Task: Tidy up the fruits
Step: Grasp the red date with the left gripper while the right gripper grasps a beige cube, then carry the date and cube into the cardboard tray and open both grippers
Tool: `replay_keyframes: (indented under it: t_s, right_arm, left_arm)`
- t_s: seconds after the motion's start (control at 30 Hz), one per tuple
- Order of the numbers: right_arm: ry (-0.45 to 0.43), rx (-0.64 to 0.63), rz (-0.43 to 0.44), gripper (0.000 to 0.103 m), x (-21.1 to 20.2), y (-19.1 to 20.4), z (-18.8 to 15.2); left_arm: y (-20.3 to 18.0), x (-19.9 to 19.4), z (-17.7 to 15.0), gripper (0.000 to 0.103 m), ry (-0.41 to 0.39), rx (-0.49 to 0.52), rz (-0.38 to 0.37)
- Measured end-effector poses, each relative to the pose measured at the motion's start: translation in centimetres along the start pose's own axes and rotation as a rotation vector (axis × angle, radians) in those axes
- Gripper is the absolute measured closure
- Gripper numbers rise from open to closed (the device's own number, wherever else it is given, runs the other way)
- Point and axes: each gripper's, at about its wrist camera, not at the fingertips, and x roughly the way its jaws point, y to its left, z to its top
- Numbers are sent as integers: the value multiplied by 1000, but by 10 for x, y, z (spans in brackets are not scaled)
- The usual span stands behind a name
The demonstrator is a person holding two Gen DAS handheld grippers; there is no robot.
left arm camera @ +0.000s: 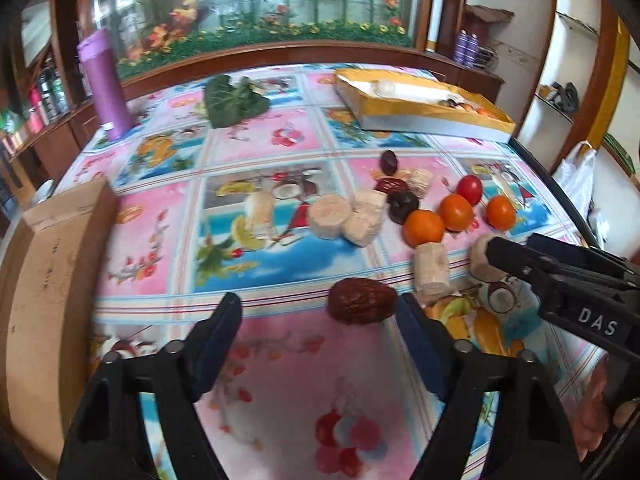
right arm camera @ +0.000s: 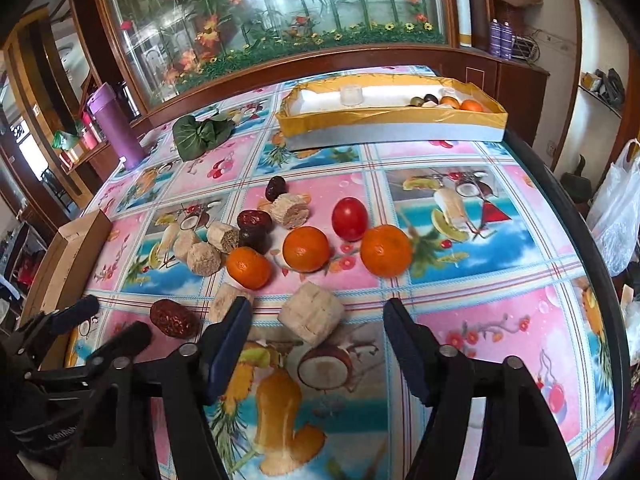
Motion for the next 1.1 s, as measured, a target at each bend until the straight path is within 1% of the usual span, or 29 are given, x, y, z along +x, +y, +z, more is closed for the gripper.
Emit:
replay_keyframes:
  t_s: [0.07,0.1,0.17,0.3,0.37,0.4,0.43,0.47,0.53,0.63,0.8,0.9,0.97,1.03,1.1]
  right_arm:
    - [19,-5,5,48,7,2,1]
    - [30,-3,8,50,10,3,2]
    - [41,0,18,51,15,3,1]
    - [51,-3,14,52,21,4,1]
    - [56,-3,6,61,25,5,0]
    - [58,-4,3,61,26,5,1]
    - [54,-5,6,61,26,5,1]
    - [53,-5,5,61,26,5,1]
    - [51,-1,6,61,26,5,0]
    - [42,12,16,61,18,5,0]
    - [-29,-33,30,61,-18,24,2]
    - [-59,-80,77,61,-41,47,7]
    - [-79,-134,114,61,-56,71,10]
    - [-96,-210,147,61,-69,102,13]
    - [-112,-288,187,61,-79,137,16]
  left_arm:
    - [-3,10,2,38,24,11,-17]
    - [-4,14,3,40,33,12,-27]
    - [-5,21,3,40,50,10,-49]
    - [-9,30,2,40,70,18,-60]
    - [-13,29,1,42,56,39,-48]
    - [-14,28,0,55,51,42,-43]
    - [-14,27,0,60,47,45,-41]
    - [-13,26,0,60,50,43,-47]
    - [-8,21,-2,60,48,17,-83]
    - [-1,8,-4,60,22,-3,-86]
    - [27,-34,-6,60,-45,-69,-105]
    - [55,-67,-8,60,-103,-120,-104]
    - [81,-88,-10,60,-142,-154,-73]
    - [107,-103,-13,60,-161,-190,-42]
    - [140,-116,-16,60,-170,-215,16]
